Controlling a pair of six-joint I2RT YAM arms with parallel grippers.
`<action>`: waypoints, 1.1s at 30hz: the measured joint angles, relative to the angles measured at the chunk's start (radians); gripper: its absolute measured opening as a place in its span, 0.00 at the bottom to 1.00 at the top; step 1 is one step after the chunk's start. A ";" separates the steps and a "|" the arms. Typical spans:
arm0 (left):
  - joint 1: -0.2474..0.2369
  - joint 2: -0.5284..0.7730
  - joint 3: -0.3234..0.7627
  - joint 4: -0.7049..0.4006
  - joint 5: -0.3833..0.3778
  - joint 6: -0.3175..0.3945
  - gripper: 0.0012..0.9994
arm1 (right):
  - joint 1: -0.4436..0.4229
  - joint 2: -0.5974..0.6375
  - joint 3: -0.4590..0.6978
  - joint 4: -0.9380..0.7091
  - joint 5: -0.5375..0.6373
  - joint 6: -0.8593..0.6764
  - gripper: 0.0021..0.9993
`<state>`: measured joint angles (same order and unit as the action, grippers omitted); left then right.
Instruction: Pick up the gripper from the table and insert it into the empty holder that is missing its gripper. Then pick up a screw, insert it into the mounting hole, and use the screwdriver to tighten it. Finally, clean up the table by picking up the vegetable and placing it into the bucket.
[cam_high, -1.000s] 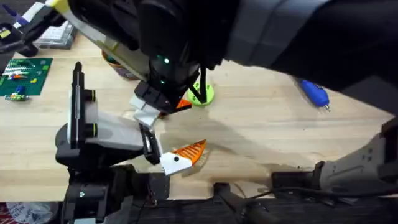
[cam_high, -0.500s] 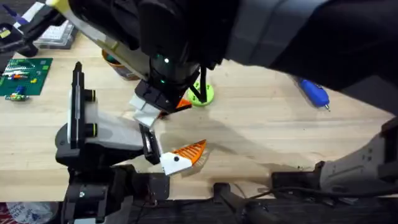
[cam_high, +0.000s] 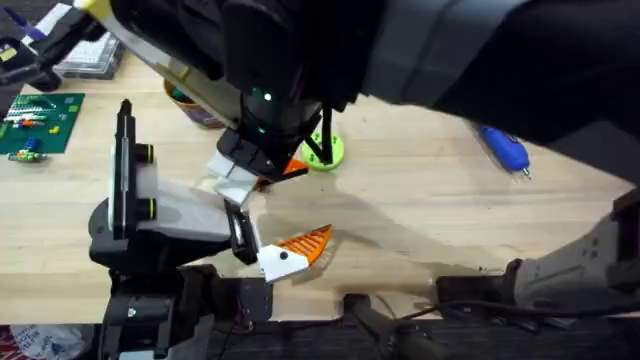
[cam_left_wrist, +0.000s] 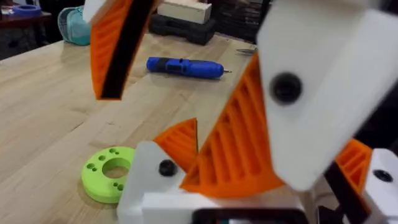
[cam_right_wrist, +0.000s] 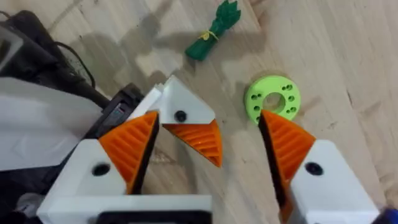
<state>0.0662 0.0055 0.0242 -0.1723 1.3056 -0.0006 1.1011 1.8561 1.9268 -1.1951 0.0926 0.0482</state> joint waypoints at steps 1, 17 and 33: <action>0.000 0.000 0.000 0.000 0.001 0.001 0.99 | 0.001 0.000 0.016 -0.003 -0.005 -0.001 0.99; 0.000 0.000 0.000 0.000 0.002 0.002 0.99 | 0.011 -0.074 0.099 -0.097 -0.031 0.000 0.99; 0.000 0.000 0.000 0.000 0.000 0.002 0.99 | 0.011 -0.073 0.099 -0.100 -0.031 0.000 0.99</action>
<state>0.0662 0.0055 0.0242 -0.1719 1.3052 0.0013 1.1118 1.7828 2.0258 -1.2949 0.0616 0.0483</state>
